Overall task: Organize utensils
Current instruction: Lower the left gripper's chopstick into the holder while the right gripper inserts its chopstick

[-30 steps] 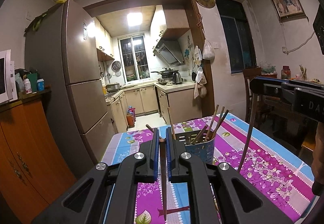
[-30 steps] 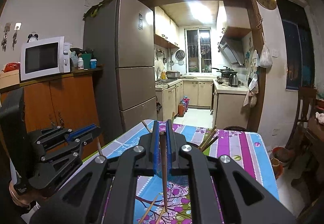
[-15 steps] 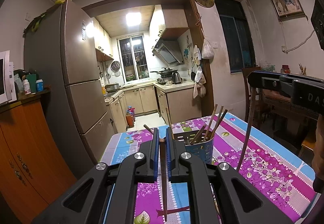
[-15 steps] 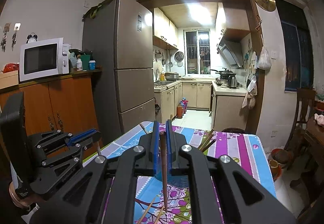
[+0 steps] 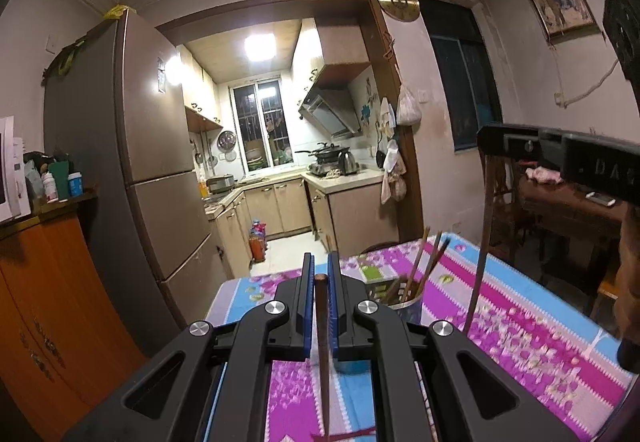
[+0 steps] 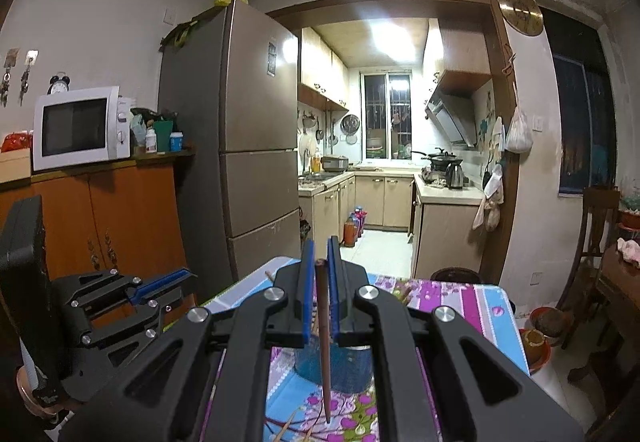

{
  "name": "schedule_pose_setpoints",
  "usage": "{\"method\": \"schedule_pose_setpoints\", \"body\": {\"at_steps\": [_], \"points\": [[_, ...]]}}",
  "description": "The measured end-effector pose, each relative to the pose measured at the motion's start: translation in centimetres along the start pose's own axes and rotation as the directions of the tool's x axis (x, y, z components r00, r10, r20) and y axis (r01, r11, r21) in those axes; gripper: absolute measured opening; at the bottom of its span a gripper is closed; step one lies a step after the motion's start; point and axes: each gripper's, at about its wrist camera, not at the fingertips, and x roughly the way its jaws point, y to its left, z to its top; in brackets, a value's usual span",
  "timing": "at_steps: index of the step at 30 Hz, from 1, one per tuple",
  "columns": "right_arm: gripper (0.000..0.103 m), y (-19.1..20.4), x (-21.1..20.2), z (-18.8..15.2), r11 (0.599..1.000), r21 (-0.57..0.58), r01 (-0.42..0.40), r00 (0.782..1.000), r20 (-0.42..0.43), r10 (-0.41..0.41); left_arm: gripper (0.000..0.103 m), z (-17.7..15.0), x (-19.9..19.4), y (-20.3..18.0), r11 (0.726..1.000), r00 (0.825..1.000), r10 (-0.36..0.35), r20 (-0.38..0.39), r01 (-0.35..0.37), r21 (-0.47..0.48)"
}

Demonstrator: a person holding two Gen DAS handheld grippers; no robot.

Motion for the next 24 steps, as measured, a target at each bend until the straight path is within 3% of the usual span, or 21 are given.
{"method": "schedule_pose_setpoints", "body": {"at_steps": [3, 8, 14, 19, 24], "points": [[0.005, -0.4, 0.3, 1.8, 1.0, 0.001, 0.013, 0.999, 0.037, -0.013, 0.008, 2.7, 0.4, 0.5, 1.0, 0.999, -0.016, 0.04, 0.016, -0.006], [0.005, -1.6, 1.2, 4.9, 0.999, 0.018, 0.033, 0.993, 0.109, -0.035, 0.008, 8.0, 2.3, 2.3, 0.992, 0.992, -0.072, 0.107, 0.082, -0.091], [0.005, -3.3, 3.8, 6.8, 0.997, 0.047, 0.061, 0.983, 0.17, -0.068, 0.008, 11.7, 5.9, 3.6, 0.982, 0.977, -0.064, 0.202, 0.098, -0.16], [0.005, -5.1, 6.9, 6.4, 0.993, 0.101, 0.063, 0.978, 0.19, -0.081, 0.008, 11.6, 10.2, 3.8, 0.968, 0.973, -0.077, 0.217, 0.125, -0.217], [0.005, -6.3, 10.2, 4.4, 0.987, 0.147, 0.06, 0.981, 0.173, -0.086, 0.008, 8.8, 14.8, 3.0, 0.966, 0.981, -0.083, 0.174, 0.122, -0.229]]}}
